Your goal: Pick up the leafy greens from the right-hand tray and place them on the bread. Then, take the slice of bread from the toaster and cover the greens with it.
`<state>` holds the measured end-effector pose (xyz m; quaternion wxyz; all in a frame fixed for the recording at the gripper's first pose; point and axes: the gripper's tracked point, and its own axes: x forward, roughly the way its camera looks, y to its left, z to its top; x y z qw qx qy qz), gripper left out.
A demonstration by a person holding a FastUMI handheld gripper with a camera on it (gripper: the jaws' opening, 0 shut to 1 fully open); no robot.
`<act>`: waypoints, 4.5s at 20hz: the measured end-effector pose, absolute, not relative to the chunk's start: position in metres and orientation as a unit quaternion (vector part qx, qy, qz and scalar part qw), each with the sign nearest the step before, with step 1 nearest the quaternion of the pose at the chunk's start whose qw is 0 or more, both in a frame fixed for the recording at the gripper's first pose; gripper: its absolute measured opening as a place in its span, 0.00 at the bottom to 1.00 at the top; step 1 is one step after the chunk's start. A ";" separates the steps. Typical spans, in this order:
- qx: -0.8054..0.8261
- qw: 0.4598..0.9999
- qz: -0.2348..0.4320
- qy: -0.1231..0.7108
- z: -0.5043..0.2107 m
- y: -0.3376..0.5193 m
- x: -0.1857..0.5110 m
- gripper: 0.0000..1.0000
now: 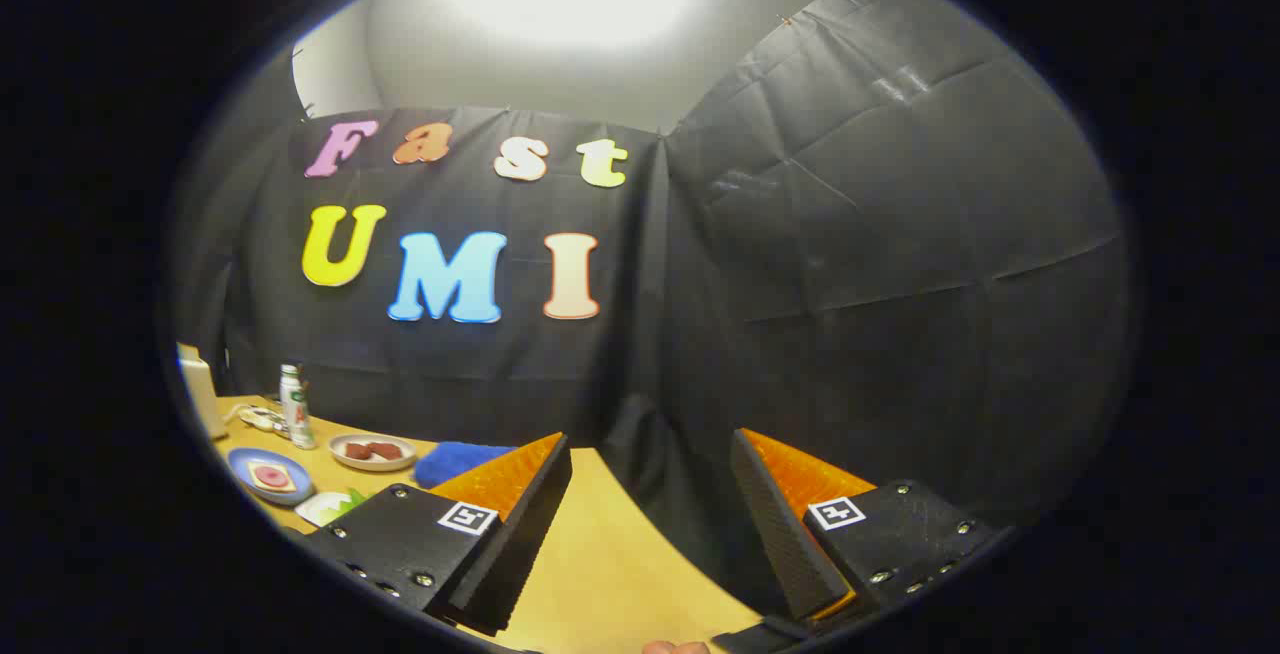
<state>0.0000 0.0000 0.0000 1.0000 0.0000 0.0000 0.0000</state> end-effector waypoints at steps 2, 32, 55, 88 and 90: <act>0.018 0.999 0.040 0.002 0.005 0.046 -0.008 0.97; -0.033 0.980 0.189 0.061 -0.032 0.316 0.037 0.97; -0.096 0.922 0.179 0.330 -0.221 0.307 0.056 0.96; 0.018 0.927 0.236 0.289 -0.165 0.366 0.029 0.01; 0.024 0.924 0.261 0.279 -0.151 0.386 0.020 0.01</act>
